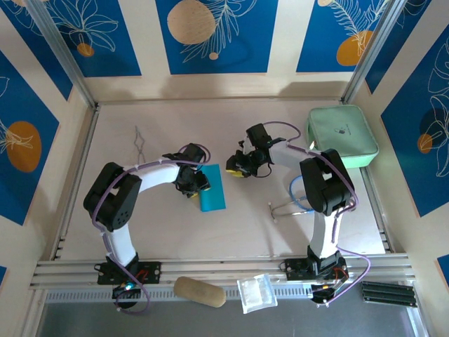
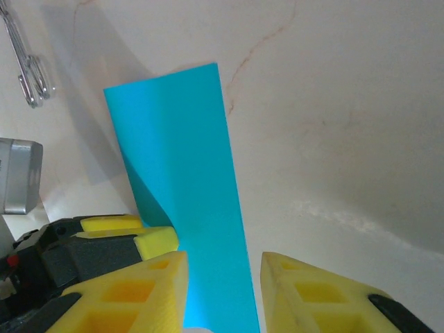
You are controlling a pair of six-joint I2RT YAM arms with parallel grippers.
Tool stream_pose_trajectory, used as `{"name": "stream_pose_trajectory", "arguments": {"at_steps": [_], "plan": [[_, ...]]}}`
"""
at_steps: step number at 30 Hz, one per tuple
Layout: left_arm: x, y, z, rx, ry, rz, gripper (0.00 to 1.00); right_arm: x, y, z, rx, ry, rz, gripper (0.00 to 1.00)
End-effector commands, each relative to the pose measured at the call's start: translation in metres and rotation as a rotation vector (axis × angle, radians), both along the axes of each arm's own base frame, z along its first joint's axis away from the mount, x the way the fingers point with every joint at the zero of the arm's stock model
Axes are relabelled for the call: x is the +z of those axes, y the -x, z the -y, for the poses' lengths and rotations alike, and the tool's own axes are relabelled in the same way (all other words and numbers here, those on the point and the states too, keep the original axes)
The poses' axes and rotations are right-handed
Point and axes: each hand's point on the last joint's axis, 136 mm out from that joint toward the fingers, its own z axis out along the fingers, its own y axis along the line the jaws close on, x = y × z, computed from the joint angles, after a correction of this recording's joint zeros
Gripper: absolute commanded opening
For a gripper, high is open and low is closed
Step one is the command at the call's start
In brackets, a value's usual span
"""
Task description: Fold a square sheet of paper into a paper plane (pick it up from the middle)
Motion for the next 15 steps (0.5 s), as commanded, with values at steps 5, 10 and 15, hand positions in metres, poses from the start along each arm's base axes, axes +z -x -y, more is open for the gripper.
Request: {"name": "stream_pose_trajectory", "arguments": {"at_steps": [5, 10, 15], "plan": [[-0.0614, 0.046, -0.0269, -0.012, -0.145, -0.191, 0.43, 0.0014, 0.0051, -0.0093, 0.051, -0.036, -0.003, 0.32], [-0.0642, 0.0476, -0.0277, 0.013, -0.144, -0.198, 0.41, -0.0006, 0.007, -0.0119, 0.059, -0.036, -0.009, 0.3], [-0.0644, 0.0467, -0.026, 0.006, -0.137, -0.195, 0.4, -0.0017, 0.0071, -0.0132, 0.062, -0.036, -0.013, 0.3]]}}
